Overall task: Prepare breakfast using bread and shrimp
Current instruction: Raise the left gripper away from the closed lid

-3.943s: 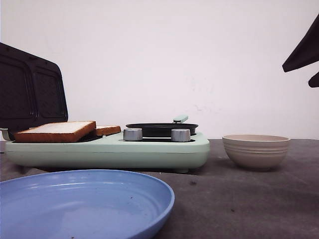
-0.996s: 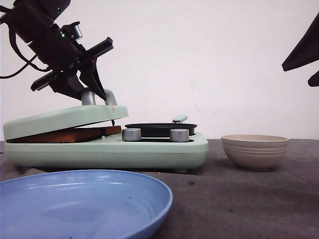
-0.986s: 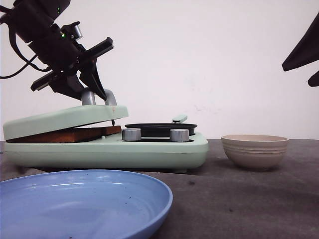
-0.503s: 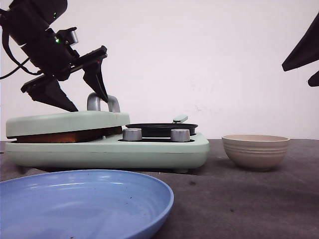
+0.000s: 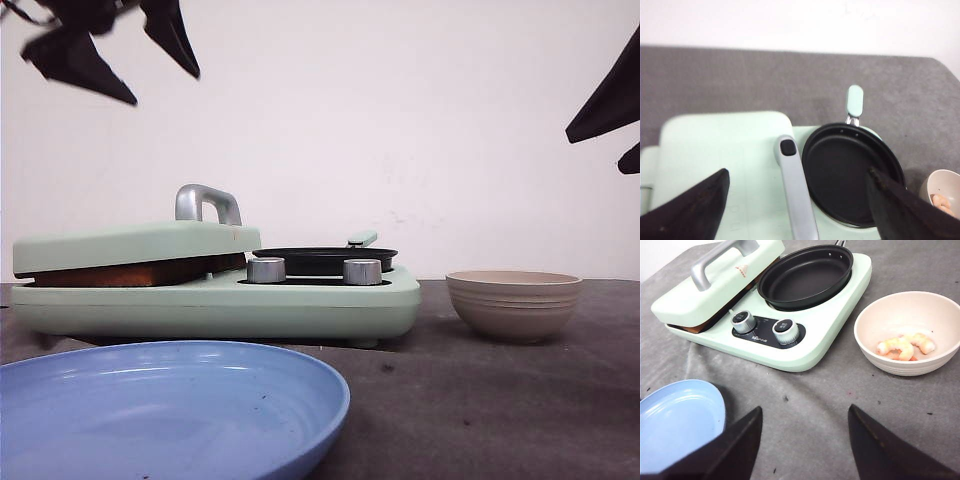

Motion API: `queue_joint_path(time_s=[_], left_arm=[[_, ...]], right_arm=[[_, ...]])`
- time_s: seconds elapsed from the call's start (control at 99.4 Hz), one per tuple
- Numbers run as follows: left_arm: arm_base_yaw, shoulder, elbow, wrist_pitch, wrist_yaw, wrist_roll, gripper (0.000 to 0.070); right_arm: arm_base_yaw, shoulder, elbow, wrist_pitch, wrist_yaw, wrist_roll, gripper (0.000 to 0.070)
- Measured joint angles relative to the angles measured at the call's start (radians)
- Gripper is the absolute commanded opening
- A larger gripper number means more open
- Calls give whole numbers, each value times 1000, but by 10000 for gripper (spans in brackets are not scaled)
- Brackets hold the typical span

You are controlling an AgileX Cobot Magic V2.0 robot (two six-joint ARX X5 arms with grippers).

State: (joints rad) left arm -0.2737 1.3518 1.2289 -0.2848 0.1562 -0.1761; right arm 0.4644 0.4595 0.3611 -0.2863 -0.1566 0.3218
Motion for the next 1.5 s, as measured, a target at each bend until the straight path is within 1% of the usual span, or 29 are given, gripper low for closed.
queue_joint_path(time_s=[0.111, 0.241, 0.523, 0.603, 0.654, 0.734, 0.875, 1.026, 1.137, 1.277, 1.499], left_arm=[[1, -65, 0, -37, -4, 51, 474], [1, -143, 0, -97, -30, 109, 474], [1, -235, 0, -235, -33, 153, 474], [1, -256, 0, -273, -44, 160, 474], [1, -268, -5, -291, -46, 163, 474], [1, -295, -41, -291, -46, 167, 474], [1, -371, -160, -263, -46, 166, 474], [1, -501, -299, -182, -46, 161, 474], [1, -611, -380, -145, -53, 158, 472], [1, -725, -420, -151, -63, 139, 470], [1, -861, -424, -192, -110, 134, 470]], right_arm=[[0, 0, 0, 0, 0, 0, 335], [0, 0, 0, 0, -1, 0, 336], [0, 0, 0, -37, 0, 1, 337], [0, 0, 1, -39, 0, 1, 373], [0, 0, 6, -41, 0, 1, 377], [0, 1, 33, -45, 0, 1, 377], [-2, 34, 116, -59, 3, 0, 384], [-19, 125, 209, -111, 3, -3, 389], [-54, 227, 287, -171, 3, -3, 393], [-109, 377, 410, -255, 0, -24, 418], [-193, 614, 619, -380, -1, -108, 428]])
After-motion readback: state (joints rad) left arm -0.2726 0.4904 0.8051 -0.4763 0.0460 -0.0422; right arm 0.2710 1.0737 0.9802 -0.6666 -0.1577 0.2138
